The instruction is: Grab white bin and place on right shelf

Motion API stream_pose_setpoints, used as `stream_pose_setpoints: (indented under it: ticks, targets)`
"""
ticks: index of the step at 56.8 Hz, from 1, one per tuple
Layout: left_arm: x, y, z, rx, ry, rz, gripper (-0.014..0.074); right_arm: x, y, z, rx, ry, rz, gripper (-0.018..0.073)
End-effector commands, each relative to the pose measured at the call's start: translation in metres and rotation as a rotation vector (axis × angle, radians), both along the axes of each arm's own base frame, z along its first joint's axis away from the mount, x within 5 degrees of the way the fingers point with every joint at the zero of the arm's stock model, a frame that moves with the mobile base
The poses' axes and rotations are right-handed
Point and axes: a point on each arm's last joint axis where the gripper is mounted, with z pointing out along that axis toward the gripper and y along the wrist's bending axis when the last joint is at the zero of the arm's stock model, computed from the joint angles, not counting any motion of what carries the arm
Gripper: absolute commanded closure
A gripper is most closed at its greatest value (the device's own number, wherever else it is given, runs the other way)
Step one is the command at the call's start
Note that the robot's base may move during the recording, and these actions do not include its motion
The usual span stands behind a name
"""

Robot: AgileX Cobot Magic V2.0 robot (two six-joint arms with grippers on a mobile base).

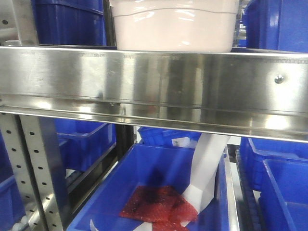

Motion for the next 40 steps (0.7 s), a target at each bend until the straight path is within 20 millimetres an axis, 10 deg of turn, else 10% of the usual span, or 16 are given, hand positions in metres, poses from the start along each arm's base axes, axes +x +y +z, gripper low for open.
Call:
stream_pose_setpoints:
  ticks: [1, 40]
  targets:
    - [0.0, 0.0016, 0.004, -0.027, -0.077, 0.018, 0.0714, -0.0037, -0.0005, 0.0166, -0.015, -0.124, -0.008, 0.0489]
    - [0.0, 0.0016, 0.004, -0.027, -0.077, 0.018, 0.0713, -0.0037, -0.0005, 0.0166, -0.015, -0.124, -0.008, 0.0489]
